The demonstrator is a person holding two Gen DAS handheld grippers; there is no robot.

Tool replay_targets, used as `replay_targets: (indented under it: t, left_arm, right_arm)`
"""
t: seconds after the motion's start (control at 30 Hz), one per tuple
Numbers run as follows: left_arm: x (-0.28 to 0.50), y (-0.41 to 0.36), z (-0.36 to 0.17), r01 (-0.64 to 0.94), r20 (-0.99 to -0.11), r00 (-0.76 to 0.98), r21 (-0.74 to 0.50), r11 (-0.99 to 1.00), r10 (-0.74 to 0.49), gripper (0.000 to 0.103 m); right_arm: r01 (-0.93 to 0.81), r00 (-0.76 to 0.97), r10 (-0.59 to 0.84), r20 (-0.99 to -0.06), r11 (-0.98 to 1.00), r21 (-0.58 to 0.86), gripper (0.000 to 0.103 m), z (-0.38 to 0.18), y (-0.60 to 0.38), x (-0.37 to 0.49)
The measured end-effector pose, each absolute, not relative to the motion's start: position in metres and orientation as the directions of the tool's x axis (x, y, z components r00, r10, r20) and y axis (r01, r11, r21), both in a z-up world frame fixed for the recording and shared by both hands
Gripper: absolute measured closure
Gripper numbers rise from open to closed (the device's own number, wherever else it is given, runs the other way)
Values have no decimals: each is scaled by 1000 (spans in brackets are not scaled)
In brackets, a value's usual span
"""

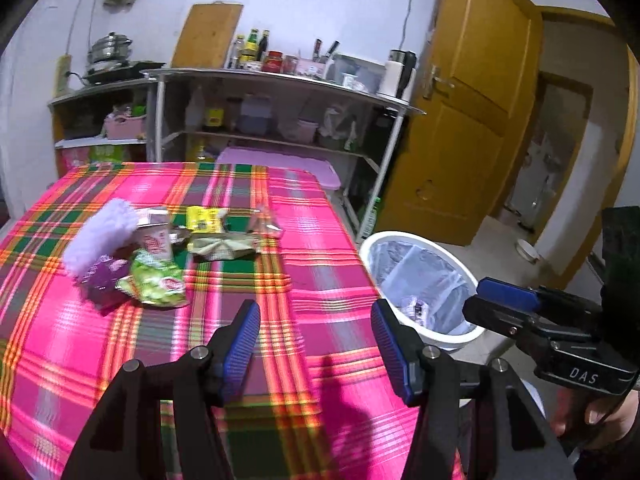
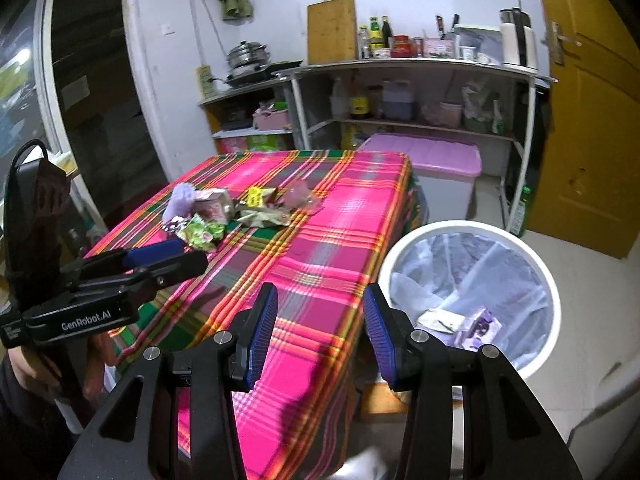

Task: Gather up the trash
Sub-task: 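Move both open tools back over the table, then reach the left tool toward the purple wrapper beside the foam net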

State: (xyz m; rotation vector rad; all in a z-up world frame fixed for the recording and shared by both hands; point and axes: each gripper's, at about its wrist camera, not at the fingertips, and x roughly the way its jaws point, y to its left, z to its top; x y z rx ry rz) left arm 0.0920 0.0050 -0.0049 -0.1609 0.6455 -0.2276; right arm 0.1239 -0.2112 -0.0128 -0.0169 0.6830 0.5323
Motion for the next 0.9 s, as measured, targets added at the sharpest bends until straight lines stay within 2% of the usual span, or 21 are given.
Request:
replay_targets:
  t: [0.37,0.63,0.9]
  left_arm:
    - [81,41,-14,47,-583,798,-190,981,-151,46]
    - [81,57,-26,5,-615,779,-187,982,-121,46]
    - [83,77,-27,-53,-625,775,-211,976,-93,52]
  right_arm:
    - [-521,607,498,-619,838,164,57,-22,-189,125]
    - [-547,580,507,-637,822,157,57,-25,-176,128]
    - [-539,565,508,-650,824,174,57,-29,-171,141]
